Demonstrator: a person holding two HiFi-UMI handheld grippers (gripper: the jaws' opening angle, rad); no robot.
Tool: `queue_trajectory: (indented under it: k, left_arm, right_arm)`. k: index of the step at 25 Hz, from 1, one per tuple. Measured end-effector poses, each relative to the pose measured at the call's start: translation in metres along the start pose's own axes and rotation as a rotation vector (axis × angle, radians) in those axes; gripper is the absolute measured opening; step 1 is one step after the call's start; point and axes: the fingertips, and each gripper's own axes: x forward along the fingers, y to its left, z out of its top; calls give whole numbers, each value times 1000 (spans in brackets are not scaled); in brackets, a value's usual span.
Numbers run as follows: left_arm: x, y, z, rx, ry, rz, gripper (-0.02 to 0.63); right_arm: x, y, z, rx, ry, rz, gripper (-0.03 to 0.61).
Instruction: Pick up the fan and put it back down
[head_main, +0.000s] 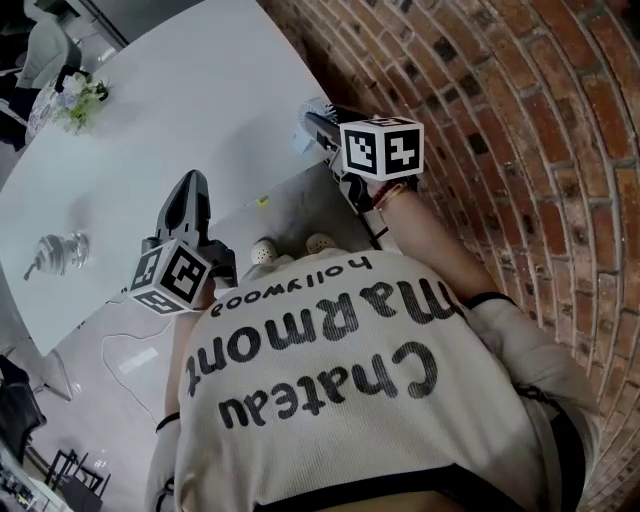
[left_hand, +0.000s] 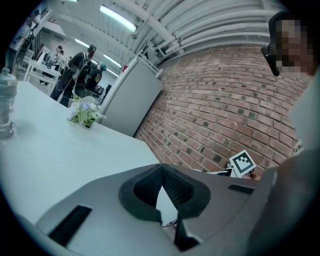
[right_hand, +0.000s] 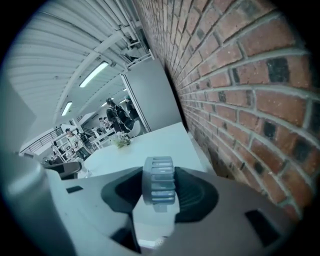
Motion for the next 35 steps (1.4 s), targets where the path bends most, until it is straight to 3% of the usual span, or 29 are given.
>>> queue_trajectory:
  k: [15,35]
  left_arm:
    - [-25,-7,-11,-52,-124,157,2]
    - [-52,-16,-31,-93,-207,269,2]
  right_arm:
    - [21,-22,5,-81,58,91,181]
    - [31,-14,-2,-194,106,171,181]
